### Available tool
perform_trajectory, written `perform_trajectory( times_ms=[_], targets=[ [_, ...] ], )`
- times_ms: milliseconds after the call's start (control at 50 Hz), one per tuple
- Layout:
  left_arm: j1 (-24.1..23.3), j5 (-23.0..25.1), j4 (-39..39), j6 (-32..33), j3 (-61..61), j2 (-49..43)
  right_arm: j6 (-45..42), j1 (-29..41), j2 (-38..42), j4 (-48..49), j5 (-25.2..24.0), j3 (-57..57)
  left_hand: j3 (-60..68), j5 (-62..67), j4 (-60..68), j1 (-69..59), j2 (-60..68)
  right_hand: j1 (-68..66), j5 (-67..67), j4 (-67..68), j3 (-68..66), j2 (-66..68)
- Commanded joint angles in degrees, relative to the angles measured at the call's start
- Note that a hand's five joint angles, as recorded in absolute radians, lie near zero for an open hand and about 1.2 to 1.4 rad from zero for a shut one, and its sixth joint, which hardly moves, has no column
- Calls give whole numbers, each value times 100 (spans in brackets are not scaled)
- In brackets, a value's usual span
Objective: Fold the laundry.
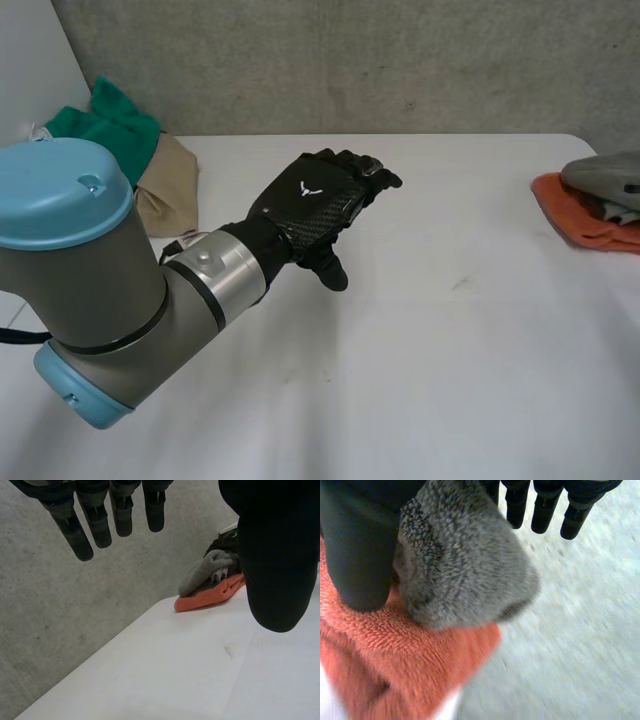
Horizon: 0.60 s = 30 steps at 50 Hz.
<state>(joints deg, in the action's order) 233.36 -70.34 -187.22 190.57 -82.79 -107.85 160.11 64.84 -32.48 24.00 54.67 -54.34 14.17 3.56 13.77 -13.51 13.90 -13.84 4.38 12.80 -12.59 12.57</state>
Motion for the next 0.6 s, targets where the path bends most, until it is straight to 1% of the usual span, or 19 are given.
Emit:
perform_trajectory(
  times_ms=[20,60,80,120,160,220,240,280,300,360,380,420,440,500,520,580,600],
  targets=[
    [-18,20,19,6,-9,54,-1908,-366,-898,-1589,1857,-235,227,288,267,-293,254,384,-438,-280,259,-257],
    [-18,20,10,7,-9,62,-2342,-437,-1128,-1775,2326,-200,227,288,267,-293,254,384,-438,-280,259,-257],
    [-10,20,10,7,-9,71,-2648,-472,-1320,-1820,2737,-174,227,288,267,-293,254,384,-438,-280,259,-257],
    [-1,20,-7,7,8,106,-2783,-455,-1462,-1759,3004,-156,227,288,267,-293,254,384,-438,-280,259,-257],
    [34,11,-34,-11,35,168,-2679,-437,-1707,-1532,3128,-139,210,271,250,-276,237,384,-438,-280,259,-257],
    [61,-15,-43,-11,87,194,-2380,-289,-2050,-1180,3111,-252,227,288,267,-293,254,384,-438,-280,259,-257],
    [96,-41,-60,-2,140,194,-2109,-18,-2391,-935,3111,-374,227,288,267,-293,254,384,-438,-280,259,-257],
    [166,-85,-95,15,201,203,-1783,326,-2744,-653,3084,-568,227,288,267,-293,254,384,-438,-280,259,-257],
    [297,-181,-156,7,280,229,-1511,588,-3025,-407,3023,-787,227,288,267,-293,254,384,-438,-280,259,-257],
    [578,-418,-244,7,438,238,-1062,1003,-3422,42,2734,-1279,244,305,284,-310,270,384,-438,-280,259,-257],
    [797,-576,-288,24,535,247,-782,1265,-3710,304,2419,-1681,260,321,300,-326,287,384,-438,-280,259,-257],
    [1053,-744,-350,42,649,238,-578,1574,-4019,526,2014,-2114,261,321,300,-327,287,384,-438,-280,259,-257],
    [1298,-849,-437,59,781,204,-420,1889,-4273,709,1603,-2551,277,338,317,-343,304,384,-438,-280,259,-257],
    [1694,-938,-605,59,1027,37,-349,2356,-4469,904,985,-3143,328,388,368,-394,354,384,-438,-280,259,-257],
    [2061,-929,-666,85,1219,-251,-357,2697,-4495,939,714,-3475,361,422,401,-427,388,384,-438,-280,259,-257],
    [2512,-912,-693,182,1554,-701,-401,3217,-4521,914,422,-3881,529,590,569,-595,556,384,-438,-280,259,-257],
    [2748,-885,-702,382,1816,-1024,-453,3497,-4495,853,412,-4091,646,707,686,-712,673,384,-438,-280,259,-257]
  ],
)
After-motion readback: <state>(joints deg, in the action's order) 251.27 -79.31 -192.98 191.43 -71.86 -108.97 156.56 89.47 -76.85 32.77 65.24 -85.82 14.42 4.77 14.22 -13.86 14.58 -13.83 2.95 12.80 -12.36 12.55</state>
